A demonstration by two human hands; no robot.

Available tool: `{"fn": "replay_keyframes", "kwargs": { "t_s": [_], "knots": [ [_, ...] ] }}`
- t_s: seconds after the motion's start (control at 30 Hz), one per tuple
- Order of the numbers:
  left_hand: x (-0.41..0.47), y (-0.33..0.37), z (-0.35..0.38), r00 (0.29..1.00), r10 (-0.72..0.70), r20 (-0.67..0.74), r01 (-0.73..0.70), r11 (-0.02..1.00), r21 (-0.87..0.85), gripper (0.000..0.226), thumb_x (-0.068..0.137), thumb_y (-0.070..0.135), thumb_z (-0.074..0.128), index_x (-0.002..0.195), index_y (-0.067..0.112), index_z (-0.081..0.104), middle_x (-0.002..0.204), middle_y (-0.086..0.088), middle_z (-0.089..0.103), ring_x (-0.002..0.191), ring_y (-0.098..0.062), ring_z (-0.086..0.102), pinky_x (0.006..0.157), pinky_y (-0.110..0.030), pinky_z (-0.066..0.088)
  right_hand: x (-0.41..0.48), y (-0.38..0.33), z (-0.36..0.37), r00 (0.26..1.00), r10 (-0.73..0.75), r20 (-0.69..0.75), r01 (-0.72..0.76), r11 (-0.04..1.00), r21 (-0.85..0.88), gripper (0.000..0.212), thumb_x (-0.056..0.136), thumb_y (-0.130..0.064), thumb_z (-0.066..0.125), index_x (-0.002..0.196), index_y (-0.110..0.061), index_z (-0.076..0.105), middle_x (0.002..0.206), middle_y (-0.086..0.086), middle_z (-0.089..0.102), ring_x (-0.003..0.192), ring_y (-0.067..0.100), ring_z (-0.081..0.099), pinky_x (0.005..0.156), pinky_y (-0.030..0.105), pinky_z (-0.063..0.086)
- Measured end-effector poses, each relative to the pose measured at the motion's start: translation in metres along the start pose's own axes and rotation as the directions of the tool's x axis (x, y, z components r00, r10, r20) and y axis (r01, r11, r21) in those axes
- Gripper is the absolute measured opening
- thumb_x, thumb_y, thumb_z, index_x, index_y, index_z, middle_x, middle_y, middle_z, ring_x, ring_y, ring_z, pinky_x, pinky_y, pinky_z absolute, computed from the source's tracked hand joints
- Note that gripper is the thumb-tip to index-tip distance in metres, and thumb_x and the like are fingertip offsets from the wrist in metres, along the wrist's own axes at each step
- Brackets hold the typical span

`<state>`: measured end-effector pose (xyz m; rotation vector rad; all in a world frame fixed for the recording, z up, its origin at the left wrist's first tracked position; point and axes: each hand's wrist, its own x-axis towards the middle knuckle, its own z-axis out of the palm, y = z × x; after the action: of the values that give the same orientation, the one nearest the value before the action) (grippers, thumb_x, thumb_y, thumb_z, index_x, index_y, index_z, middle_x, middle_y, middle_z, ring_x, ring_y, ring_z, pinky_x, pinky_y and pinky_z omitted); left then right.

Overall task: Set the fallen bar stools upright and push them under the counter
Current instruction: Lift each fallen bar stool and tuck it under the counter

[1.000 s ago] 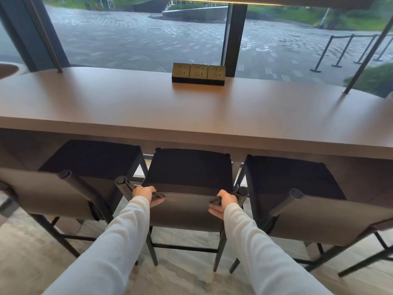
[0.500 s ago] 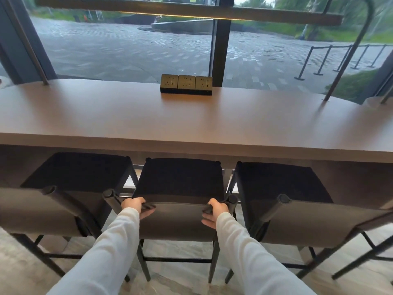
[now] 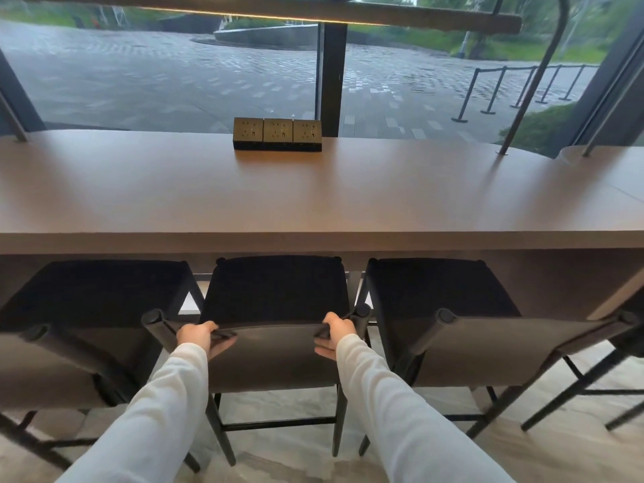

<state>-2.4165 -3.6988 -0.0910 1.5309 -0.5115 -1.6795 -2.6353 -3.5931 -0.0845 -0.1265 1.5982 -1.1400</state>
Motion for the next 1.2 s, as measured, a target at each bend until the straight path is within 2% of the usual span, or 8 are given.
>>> {"fn": "replay_keyframes", "kwargs": {
  "t_s": [0.37,0.47,0.6,0.67,0.77,0.9,1.0,1.2],
  "knots": [
    [-0.008,-0.013,-0.013,0.999,0.002,0.033,-0.001,0.999,-0.039,0.039,0.087,-0.006,0.054,0.125,-0.007,0.044,0.127,-0.032,0.051,0.105,-0.047,0.057,0.075,-0.05,0.053,-0.013,0.017,-0.007,1.0,-0.02,-0.015,0.019,1.0,-0.016,0.026,0.091,-0.028,0.053,0.109,-0.011,0.047,0.111,0.007,0.057,0.099,0.022,0.063,0.078,0.036,0.055],
    [-0.015,-0.013,-0.019,0.997,-0.002,0.081,0.003,1.0,-0.012,0.034,0.089,0.011,0.061,0.119,0.0,0.048,0.127,-0.025,0.052,0.091,-0.041,0.059,0.072,-0.051,0.055,-0.019,0.02,-0.013,1.0,-0.01,-0.001,0.01,1.0,-0.001,0.051,0.089,-0.043,0.057,0.128,-0.012,0.042,0.124,0.008,0.055,0.106,0.024,0.062,0.079,0.038,0.056],
    [-0.043,-0.022,-0.02,0.983,-0.131,0.131,0.106,0.978,0.182,0.054,0.08,0.049,0.066,0.111,0.008,0.05,0.107,-0.018,0.058,0.096,-0.04,0.06,0.077,-0.051,0.054,-0.033,0.027,-0.032,1.0,-0.006,-0.003,0.006,1.0,-0.011,0.047,0.087,-0.054,0.055,0.113,-0.016,0.049,0.115,0.009,0.061,0.095,0.024,0.064,0.072,0.037,0.057],
    [-0.066,-0.035,-0.007,0.977,-0.129,0.17,0.053,0.919,0.391,0.055,0.081,0.055,0.061,0.1,0.003,0.055,0.094,-0.017,0.066,0.087,-0.035,0.066,0.072,-0.045,0.057,-0.039,0.032,-0.046,0.991,-0.098,-0.092,0.098,0.995,-0.012,0.038,0.09,-0.047,0.053,0.102,-0.012,0.057,0.1,0.01,0.068,0.087,0.024,0.066,0.068,0.033,0.055],
    [-0.098,-0.06,0.023,0.94,0.145,0.307,-0.298,0.788,0.54,0.029,0.091,0.032,0.058,0.093,0.003,0.061,0.084,-0.015,0.069,0.072,-0.026,0.065,0.063,-0.034,0.053,-0.05,0.036,-0.075,0.88,-0.396,-0.263,0.333,0.908,-0.253,0.012,0.088,-0.024,0.057,0.091,-0.014,0.063,0.088,0.006,0.071,0.085,0.022,0.067,0.073,0.034,0.055],
    [-0.134,-0.076,0.061,0.726,0.404,0.557,-0.688,0.426,0.587,0.006,0.089,0.02,0.059,0.085,0.021,0.064,0.078,0.006,0.068,0.075,-0.012,0.065,0.069,-0.021,0.052,-0.068,0.016,-0.119,0.749,-0.639,-0.175,0.448,0.683,-0.577,0.027,0.087,-0.01,0.055,0.112,-0.018,0.061,0.098,-0.001,0.068,0.086,0.015,0.062,0.074,0.019,0.046],
    [-0.15,-0.081,0.094,0.605,0.475,0.639,-0.79,0.259,0.555,0.008,0.087,0.018,0.061,0.091,0.024,0.065,0.083,0.012,0.064,0.078,-0.001,0.059,0.071,-0.006,0.041,-0.072,-0.01,-0.146,0.712,-0.7,-0.054,0.474,0.537,-0.697,0.037,0.088,-0.009,0.056,0.124,-0.019,0.055,0.117,0.001,0.064,0.106,0.018,0.06,0.091,0.027,0.047],
    [-0.172,-0.111,0.176,0.504,0.439,0.744,-0.855,0.13,0.503,0.037,0.087,0.014,0.061,0.123,0.02,0.056,0.118,0.005,0.06,0.109,-0.009,0.056,0.099,-0.023,0.043,-0.062,-0.048,-0.203,0.662,-0.733,0.159,0.497,0.27,-0.825,0.059,0.086,-0.013,0.062,0.14,-0.021,0.04,0.129,0.001,0.057,0.12,0.019,0.051,0.098,0.031,0.042]
  ]
}}
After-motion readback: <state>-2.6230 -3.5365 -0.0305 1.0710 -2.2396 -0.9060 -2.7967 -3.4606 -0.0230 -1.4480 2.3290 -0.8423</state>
